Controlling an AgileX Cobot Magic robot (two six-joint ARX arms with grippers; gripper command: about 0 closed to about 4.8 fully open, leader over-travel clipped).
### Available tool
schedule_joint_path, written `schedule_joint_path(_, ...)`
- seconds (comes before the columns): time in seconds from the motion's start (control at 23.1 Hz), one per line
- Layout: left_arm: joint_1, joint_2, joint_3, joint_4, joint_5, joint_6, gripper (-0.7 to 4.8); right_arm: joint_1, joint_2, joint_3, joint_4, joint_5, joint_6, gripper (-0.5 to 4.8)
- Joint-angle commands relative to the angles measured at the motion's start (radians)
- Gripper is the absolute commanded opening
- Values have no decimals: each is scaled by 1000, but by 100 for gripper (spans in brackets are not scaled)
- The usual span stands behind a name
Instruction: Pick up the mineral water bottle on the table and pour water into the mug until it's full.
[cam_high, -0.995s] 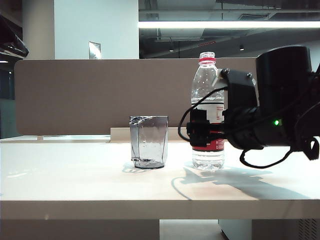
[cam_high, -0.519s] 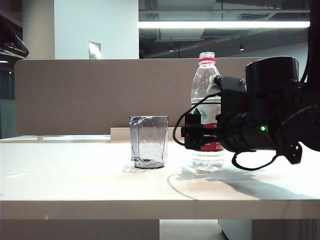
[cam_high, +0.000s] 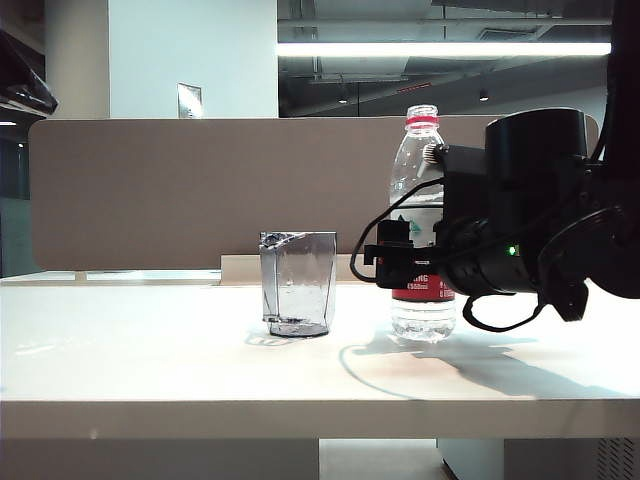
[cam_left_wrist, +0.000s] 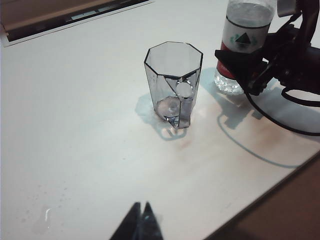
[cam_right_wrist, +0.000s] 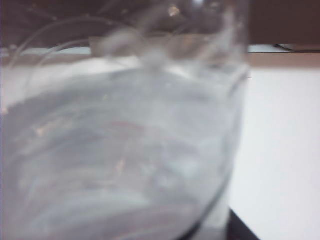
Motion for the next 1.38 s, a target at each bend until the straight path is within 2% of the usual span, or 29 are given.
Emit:
schedule_joint_path(0.04,-1,-1,3,13,3,3,-5,-6,-5,6,17,8,-3,407)
schedule_joint_path(0.13,-1,-1,3,13,3,3,-5,-12,-5,12,17,8,-3,394)
schedule_joint_path(0.26,-1,-1,3,13,3,3,-5,-20,-5,20,18,6,-3,339)
schedule_joint_path(0.39,-1,-1,3,13,3,3,-5,-25,-5,25,15,5,-3,321)
schedule_joint_path(0.56,-1,-1,3,13,3,3,-5,-25,-5,25,7,5,-3,249)
schedule_joint_path(0.78,-1,-1,3,13,3,3,-5,-25,-5,25,-25,5,-5,241)
schedule_joint_path(0.91,-1,-1,3,13,3,3,-5,-25,-9,25,-35,4,-111,241)
schedule_joint_path(1.04,-1,-1,3,13,3,3,-5,-25,-25,25,-50,-1,-159,240)
schedule_joint_path(1.08,-1,-1,3,13,3,3,-5,-26,-47,27,-90,0,-163,237)
schedule_joint_path(1.17,-1,-1,3,13,3,3,-5,-26,-70,42,-158,1,-260,237)
schedule_joint_path(1.38,-1,-1,3,13,3,3,-5,-26,-100,52,-222,7,-404,237)
